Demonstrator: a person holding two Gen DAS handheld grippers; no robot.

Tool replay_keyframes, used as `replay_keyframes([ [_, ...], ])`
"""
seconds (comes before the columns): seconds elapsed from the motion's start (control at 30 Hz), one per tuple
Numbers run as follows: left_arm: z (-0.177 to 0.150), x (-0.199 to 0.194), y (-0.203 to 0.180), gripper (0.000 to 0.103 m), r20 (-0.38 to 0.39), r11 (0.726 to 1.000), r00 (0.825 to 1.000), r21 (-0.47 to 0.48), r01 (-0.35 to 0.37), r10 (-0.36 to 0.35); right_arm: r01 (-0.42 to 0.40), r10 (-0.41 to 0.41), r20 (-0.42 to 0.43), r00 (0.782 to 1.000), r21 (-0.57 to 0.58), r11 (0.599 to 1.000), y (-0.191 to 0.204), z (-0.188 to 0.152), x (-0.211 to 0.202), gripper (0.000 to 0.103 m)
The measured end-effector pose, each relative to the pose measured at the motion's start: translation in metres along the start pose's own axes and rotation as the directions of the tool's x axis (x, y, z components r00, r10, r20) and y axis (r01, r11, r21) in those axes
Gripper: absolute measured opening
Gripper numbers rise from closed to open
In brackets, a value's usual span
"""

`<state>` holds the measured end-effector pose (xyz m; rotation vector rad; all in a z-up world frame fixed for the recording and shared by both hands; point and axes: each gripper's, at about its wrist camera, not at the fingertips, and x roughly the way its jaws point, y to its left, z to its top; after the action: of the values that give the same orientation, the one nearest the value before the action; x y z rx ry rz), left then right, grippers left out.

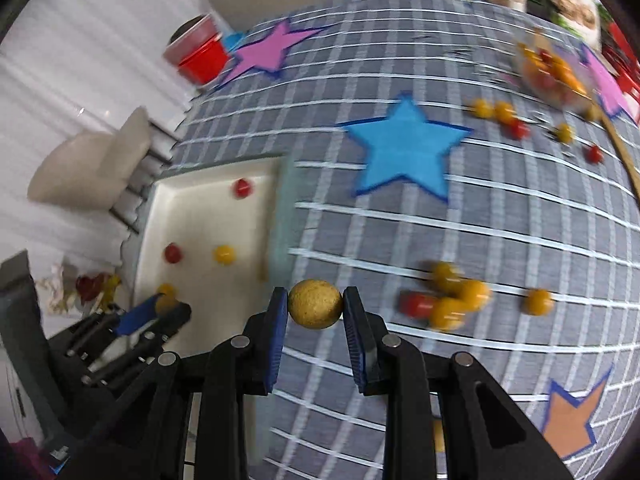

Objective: Organize fruits
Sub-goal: 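Carry both held brown fruits over the white tray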

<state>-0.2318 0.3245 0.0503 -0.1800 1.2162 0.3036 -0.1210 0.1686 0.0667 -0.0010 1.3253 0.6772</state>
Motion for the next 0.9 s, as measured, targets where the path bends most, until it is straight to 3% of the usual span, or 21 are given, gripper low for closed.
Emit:
replay_keyframes([
  [0.27,-0.027,0.015,0.036,0.027,-0.034,0.997,0.998,-0.065,-0.046,0.044,-0.039,0.031,-0.084,0.996,-0.097,0.995,0.059,0.001,0.039,0.031],
  [0.47,-0.04,0.025,0.04,0.027,-0.048,0.997,0.998,-0.066,-0.049,0.046,-0.003,-0.018,-0.134,0.991,-0.148,0.989,0.072,-0.003,0.069,0.03],
  [0.9,-0.046,0.027,0.032,0.029,-0.03,0.996,0.996,-0.012,-0.09,0.09,0.057,-0.088,-0.142,0.986,-0.205,0.977,0.081,-0.004,0.091,0.031],
])
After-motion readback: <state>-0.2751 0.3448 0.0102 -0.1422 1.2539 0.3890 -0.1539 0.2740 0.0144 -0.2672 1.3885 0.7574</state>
